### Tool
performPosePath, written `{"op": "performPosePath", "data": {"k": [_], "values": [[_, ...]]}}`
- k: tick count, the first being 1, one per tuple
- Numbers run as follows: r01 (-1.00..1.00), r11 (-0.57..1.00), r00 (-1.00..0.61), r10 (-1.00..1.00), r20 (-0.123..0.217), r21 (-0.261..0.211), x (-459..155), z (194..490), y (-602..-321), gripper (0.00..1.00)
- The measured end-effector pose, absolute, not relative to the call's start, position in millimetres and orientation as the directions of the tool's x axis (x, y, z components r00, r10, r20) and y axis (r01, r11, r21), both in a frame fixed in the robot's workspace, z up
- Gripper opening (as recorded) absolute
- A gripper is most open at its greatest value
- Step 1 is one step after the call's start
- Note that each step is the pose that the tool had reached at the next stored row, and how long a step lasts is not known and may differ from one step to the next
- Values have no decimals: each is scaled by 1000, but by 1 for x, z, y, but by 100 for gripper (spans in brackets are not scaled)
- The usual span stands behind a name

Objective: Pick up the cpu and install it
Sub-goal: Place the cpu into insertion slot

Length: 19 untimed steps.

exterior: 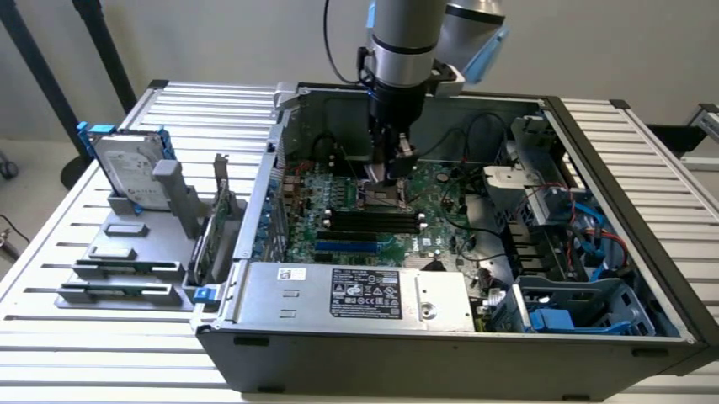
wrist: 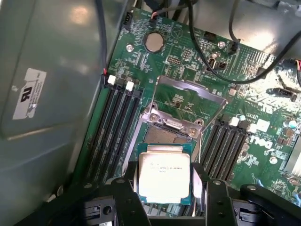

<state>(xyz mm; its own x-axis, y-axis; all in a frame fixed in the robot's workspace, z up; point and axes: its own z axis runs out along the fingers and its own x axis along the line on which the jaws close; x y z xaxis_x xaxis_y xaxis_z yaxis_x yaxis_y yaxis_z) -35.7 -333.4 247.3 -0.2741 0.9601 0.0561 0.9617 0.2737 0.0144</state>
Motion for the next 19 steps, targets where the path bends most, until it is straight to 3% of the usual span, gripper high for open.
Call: {"op": "performPosePath", "data": {"k": [19], "values": [[999,-49,48,997,58,13,-36,227,-333,55]]}}
